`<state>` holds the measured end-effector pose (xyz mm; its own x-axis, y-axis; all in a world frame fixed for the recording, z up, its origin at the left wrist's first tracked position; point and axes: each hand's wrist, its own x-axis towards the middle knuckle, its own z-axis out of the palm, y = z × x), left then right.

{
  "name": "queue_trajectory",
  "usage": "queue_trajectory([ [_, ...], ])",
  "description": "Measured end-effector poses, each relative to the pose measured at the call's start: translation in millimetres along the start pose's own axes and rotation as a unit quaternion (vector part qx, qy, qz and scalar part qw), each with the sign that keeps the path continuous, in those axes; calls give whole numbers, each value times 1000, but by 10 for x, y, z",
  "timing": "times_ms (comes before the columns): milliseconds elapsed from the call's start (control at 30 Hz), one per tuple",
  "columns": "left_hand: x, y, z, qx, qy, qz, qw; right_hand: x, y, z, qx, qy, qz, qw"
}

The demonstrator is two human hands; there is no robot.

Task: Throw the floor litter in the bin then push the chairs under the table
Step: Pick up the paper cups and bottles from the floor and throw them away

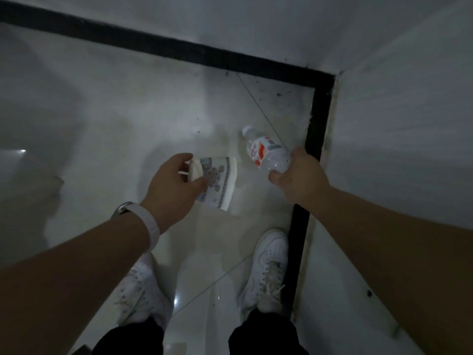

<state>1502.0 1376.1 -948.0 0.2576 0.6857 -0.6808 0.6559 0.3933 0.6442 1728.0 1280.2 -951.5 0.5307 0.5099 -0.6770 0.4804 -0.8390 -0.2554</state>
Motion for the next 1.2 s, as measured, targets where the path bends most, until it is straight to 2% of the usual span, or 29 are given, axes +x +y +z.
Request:
queue_trajectory([
  [267, -709, 712, -703, -29, 44, 29, 998, -901, -677, -717, 85, 76, -77, 990],
  [500, -1467, 1653, -1452, -153, 53, 39, 986, -1918, -1667, -1847, 156, 147, -154, 965],
  [667, -2228, 2477, -2397, -219, 90, 76, 969, -2898, -2558, -2678, 189, 193, -200, 942],
  [833, -3055, 3267, -3435, -264, 122, 127, 948, -3843, -3447, -3347, 226, 201, -270, 914],
  [967, -3711, 3776, -4095, -298, 171, 170, 924, -4553, -4080, -3807, 282, 214, -320, 879],
  [1200, -4691, 4389, -4787, -316, 221, 246, 889, -5389, -4788, -4444, 340, 177, -393, 836],
])
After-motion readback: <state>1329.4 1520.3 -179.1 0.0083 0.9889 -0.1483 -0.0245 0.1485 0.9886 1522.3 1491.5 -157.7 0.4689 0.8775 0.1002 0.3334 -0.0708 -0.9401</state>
